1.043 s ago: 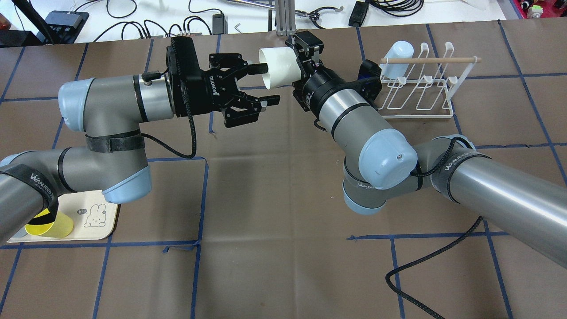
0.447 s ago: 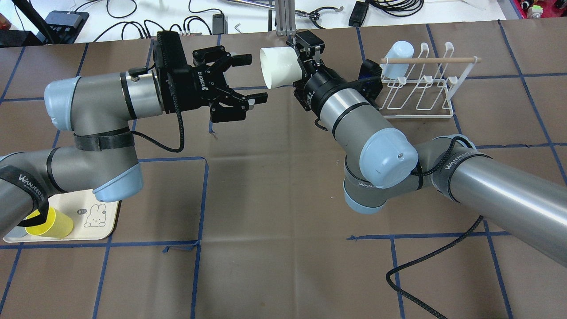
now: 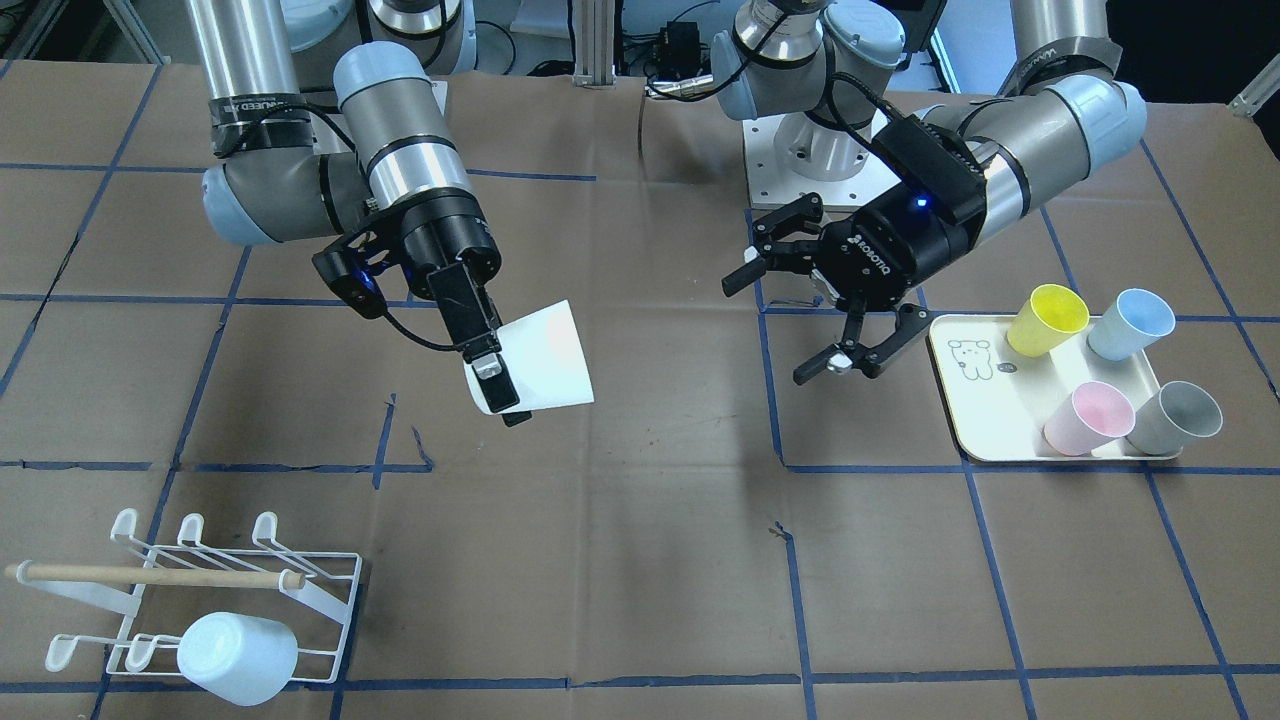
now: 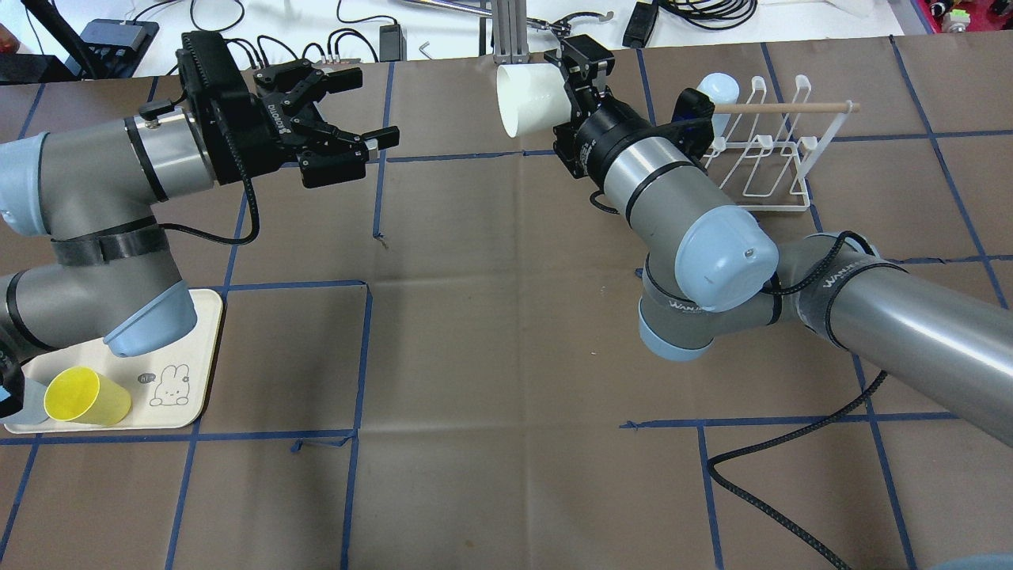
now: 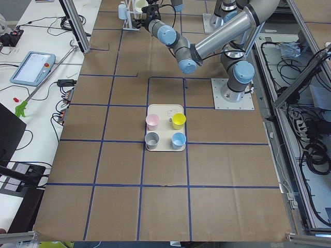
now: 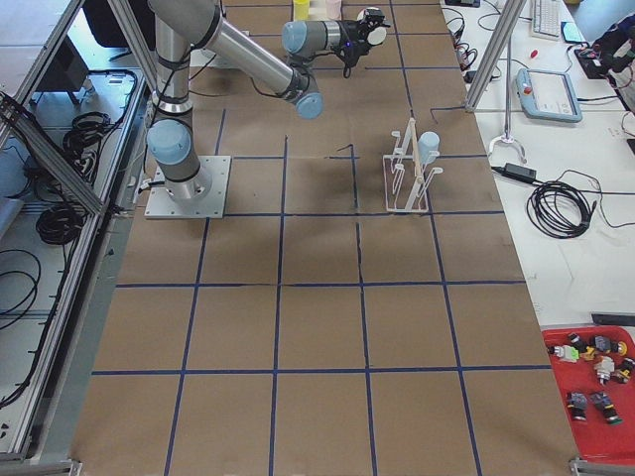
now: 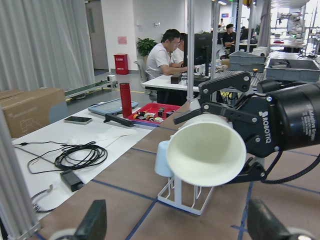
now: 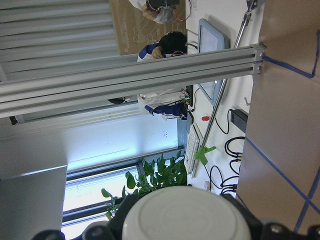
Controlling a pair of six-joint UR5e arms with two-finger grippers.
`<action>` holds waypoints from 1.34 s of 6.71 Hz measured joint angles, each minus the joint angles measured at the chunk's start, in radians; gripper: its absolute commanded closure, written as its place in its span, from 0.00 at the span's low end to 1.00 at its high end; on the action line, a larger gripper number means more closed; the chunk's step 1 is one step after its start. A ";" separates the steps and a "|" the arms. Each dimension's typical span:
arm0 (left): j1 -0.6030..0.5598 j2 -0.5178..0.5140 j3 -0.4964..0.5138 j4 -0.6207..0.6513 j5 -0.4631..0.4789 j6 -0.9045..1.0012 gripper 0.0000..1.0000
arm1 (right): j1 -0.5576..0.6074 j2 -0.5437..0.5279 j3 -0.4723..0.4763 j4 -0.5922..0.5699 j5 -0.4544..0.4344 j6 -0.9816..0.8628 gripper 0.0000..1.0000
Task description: Transfer IKEA cup to right arm and place on rack
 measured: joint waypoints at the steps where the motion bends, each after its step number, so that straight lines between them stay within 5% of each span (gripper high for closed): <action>1: 0.015 0.003 0.019 -0.003 0.105 -0.072 0.01 | -0.043 -0.004 -0.002 -0.001 0.028 -0.086 0.88; 5: 0.001 0.012 0.140 -0.166 0.571 -0.461 0.01 | -0.225 -0.006 -0.003 0.009 0.128 -0.751 0.90; 7: -0.089 0.049 0.206 -0.436 0.818 -0.578 0.01 | -0.308 -0.005 -0.003 0.013 0.125 -1.065 0.91; 9: -0.201 0.050 0.377 -0.827 1.026 -0.658 0.01 | -0.403 -0.002 -0.007 0.078 0.126 -1.324 0.91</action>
